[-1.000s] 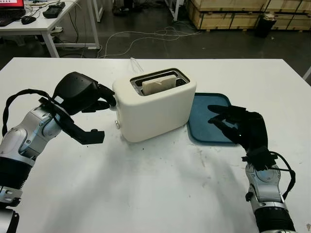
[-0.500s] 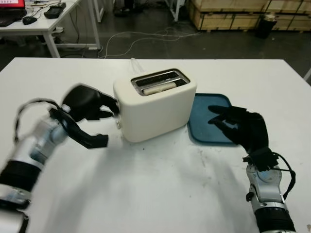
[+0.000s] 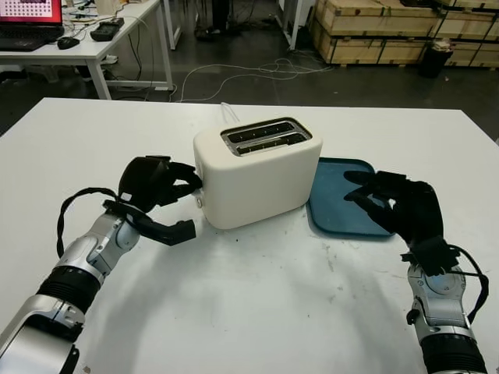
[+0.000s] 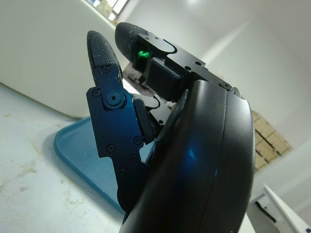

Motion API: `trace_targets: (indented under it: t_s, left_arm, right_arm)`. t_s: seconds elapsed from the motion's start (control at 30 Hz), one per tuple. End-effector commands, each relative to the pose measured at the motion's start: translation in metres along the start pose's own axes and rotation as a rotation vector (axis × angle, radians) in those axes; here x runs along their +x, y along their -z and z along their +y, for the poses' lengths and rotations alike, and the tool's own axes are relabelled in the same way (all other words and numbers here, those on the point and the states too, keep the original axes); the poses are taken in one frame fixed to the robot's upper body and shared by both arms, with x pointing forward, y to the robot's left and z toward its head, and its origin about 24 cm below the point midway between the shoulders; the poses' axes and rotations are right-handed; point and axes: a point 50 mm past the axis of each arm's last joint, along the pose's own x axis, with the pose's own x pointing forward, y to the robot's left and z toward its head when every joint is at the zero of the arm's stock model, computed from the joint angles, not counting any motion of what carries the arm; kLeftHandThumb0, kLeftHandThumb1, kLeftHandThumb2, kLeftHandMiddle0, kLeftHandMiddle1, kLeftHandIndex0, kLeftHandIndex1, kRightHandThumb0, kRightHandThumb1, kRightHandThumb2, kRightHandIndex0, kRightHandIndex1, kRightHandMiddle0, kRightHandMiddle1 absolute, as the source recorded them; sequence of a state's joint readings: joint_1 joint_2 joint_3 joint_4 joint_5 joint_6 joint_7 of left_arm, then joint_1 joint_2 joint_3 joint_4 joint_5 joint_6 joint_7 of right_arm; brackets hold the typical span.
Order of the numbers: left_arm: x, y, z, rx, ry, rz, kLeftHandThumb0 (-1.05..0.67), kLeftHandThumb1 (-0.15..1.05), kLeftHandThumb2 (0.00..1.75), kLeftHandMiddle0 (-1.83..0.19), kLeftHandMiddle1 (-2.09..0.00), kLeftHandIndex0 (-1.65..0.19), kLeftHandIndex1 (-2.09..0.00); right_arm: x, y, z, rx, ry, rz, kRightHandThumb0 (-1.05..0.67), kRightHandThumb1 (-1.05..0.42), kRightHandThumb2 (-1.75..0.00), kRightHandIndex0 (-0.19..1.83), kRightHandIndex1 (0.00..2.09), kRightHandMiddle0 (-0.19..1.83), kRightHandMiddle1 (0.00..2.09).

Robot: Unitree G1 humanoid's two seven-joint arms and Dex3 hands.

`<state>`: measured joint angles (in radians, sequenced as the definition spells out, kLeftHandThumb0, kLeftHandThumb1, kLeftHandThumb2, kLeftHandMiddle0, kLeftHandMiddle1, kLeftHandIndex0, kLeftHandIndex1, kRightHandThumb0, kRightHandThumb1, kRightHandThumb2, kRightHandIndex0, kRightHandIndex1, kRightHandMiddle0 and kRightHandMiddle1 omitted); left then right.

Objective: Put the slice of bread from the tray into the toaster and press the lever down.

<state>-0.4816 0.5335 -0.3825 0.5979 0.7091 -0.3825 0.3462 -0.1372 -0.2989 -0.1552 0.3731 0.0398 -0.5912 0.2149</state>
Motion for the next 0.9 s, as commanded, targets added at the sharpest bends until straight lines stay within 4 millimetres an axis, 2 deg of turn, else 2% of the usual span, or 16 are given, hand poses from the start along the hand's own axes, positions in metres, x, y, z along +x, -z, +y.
trace_targets:
  t_s: [0.0,0.13,0.27,0.33,0.4,0.43,0.47,0.5,0.53,0.6,0.67,0.73,0.87]
  left_arm:
    - [-0.041,-0.02,-0.078,0.022,0.445,-0.042,-0.27,0.92,0.03,-0.79,-1.5,-1.13,-0.27]
    - [-0.036,-0.015,-0.065,0.06,0.435,-0.071,-0.29,0.92,0.07,-0.79,-1.49,-1.09,-0.28]
    - [-0.029,-0.009,-0.048,0.128,0.424,-0.09,-0.26,0.91,0.03,-0.78,-1.5,-1.06,-0.25]
    - [-0.021,-0.008,-0.033,0.175,0.393,-0.133,-0.27,0.88,0.01,-0.82,-1.55,-1.14,-0.29]
    - [-0.005,-0.015,-0.005,0.215,0.318,-0.193,-0.27,0.85,0.0,-0.83,-1.62,-1.16,-0.3]
    - [0.001,-0.022,-0.004,0.226,0.384,-0.22,-0.27,0.86,0.01,-0.81,-1.49,-1.15,-0.28]
    - [0.005,-0.029,-0.015,0.243,0.485,-0.225,-0.26,0.89,0.02,-0.83,-1.24,-1.13,-0.24]
    - [0.003,-0.035,-0.042,0.215,0.596,-0.214,-0.27,0.86,0.01,-0.86,-1.08,-1.13,-0.2]
    - [0.0,-0.043,-0.065,0.195,0.662,-0.221,-0.31,0.84,0.0,-0.88,-1.08,-1.15,-0.16]
    - [0.0,-0.063,-0.088,0.138,0.711,-0.253,-0.34,0.86,0.01,-0.85,-1.05,-1.16,-0.12]
    - [0.006,-0.076,-0.093,0.118,0.701,-0.274,-0.36,0.9,0.02,-0.85,-1.03,-1.16,-0.08]
    - [0.008,-0.081,-0.098,0.121,0.692,-0.282,-0.35,0.88,0.0,-0.82,-1.18,-1.2,-0.1]
    - [0.007,-0.086,-0.103,0.138,0.696,-0.295,-0.36,0.89,0.0,-0.81,-1.15,-1.18,-0.07]
  right_arm:
    - [0.004,-0.005,0.001,0.007,0.005,-0.014,-0.5,-0.92,-0.01,0.85,0.95,1.09,0.0]
    - [0.003,-0.005,0.0,0.003,0.01,-0.02,-0.49,-0.92,-0.01,0.85,0.98,1.09,0.0]
    - [0.003,-0.003,-0.001,0.018,0.01,-0.007,-0.48,-0.91,0.0,0.84,0.98,1.09,0.0]
    - [0.003,-0.003,-0.001,0.016,0.009,-0.004,-0.5,-0.92,0.0,0.85,0.98,1.09,0.0]
    - [0.003,-0.002,0.0,0.026,0.005,-0.002,-0.5,-0.92,0.0,0.85,0.97,1.09,0.0]
    - [0.003,-0.001,0.0,0.035,0.003,-0.002,-0.5,-0.92,0.0,0.86,0.97,1.09,0.0]
    - [0.002,0.0,0.0,0.038,0.001,-0.001,-0.51,-0.92,0.0,0.86,0.97,1.09,0.0]
    - [0.002,0.0,0.0,0.036,0.001,0.003,-0.51,-0.92,0.0,0.86,0.96,1.09,0.0]
    - [0.001,0.001,-0.001,0.031,0.003,0.007,-0.51,-0.92,0.0,0.86,0.96,1.09,0.0]
    - [-0.001,0.001,-0.003,0.019,0.008,0.01,-0.52,-0.92,0.0,0.87,0.95,1.09,0.0]
    - [-0.001,0.001,-0.004,0.016,0.007,0.015,-0.51,-0.92,0.0,0.88,0.95,1.08,0.0]
    - [-0.001,0.001,-0.005,0.009,0.003,0.02,-0.51,-0.92,0.0,0.86,0.94,1.08,0.0]
    - [0.0,0.0,-0.004,0.02,0.003,0.017,-0.48,-0.91,0.0,0.86,0.91,1.09,0.0]
